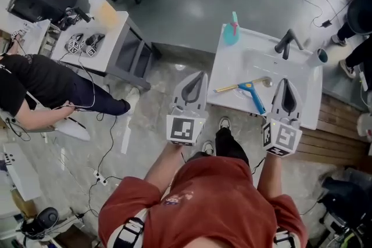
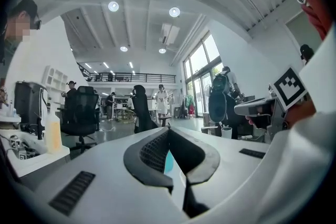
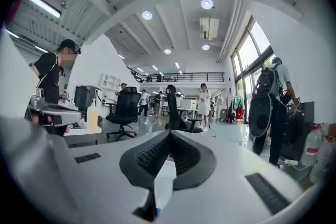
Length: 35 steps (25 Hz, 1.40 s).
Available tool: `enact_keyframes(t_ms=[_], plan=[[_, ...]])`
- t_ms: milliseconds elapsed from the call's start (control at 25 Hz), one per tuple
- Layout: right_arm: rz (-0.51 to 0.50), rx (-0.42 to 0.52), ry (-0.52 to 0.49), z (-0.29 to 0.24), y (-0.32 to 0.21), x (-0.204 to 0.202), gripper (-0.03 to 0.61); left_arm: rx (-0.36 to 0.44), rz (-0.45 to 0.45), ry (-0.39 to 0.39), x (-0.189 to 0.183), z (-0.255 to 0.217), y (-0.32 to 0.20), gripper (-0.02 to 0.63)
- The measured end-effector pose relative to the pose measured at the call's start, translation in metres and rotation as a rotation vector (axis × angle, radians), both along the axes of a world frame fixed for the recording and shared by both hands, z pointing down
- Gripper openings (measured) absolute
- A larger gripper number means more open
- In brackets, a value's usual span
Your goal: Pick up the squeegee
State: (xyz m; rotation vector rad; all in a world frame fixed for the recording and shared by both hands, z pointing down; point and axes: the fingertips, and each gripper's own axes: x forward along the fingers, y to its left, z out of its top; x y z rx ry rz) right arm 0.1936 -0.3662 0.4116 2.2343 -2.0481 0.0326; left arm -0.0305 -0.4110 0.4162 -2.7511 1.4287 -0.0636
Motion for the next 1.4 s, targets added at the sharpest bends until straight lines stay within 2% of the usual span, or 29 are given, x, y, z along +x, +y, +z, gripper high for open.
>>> enact_keyframes(t_ms=[320,520,720,880,960,1080,1200,1400], plan=[[-0.044,-0.108,-0.006,0.066,-0.053,0.025,0.009,-0.065,0.022,-0.015,0.046,0.046,-0.039,0.018],[-0.080,-0.213,-0.043,0.115,-0.071,0.037,0.011,-0.126,0.018,-0.043,0.067,0.082,-0.056,0.018],[-0.143,-0.350,-0.092,0.168,-0.077,0.037,0.043,-0.184,0.021,-0.117,0.080,0.118,-0.069,0.018],[-0.193,-0.454,-0.144,0.209,-0.076,0.037,0.073,-0.202,0.013,-0.088,0.095,0.130,-0.078,0.018],[-0.222,-0.505,-0.165,0.228,-0.074,0.035,0.087,-0.218,0.009,-0.092,0.100,0.138,-0.081,0.018],[-0.265,-0.579,-0.193,0.255,-0.073,0.029,0.141,-0.236,0.010,-0.101,0.107,0.148,-0.086,0.018],[-0.296,-0.635,-0.203,0.277,-0.071,0.024,0.145,-0.252,0.013,-0.098,0.114,0.152,-0.090,0.018],[-0.357,-0.741,-0.216,0.309,-0.063,0.017,0.199,-0.258,0.002,-0.114,0.120,0.158,-0.096,0.018]])
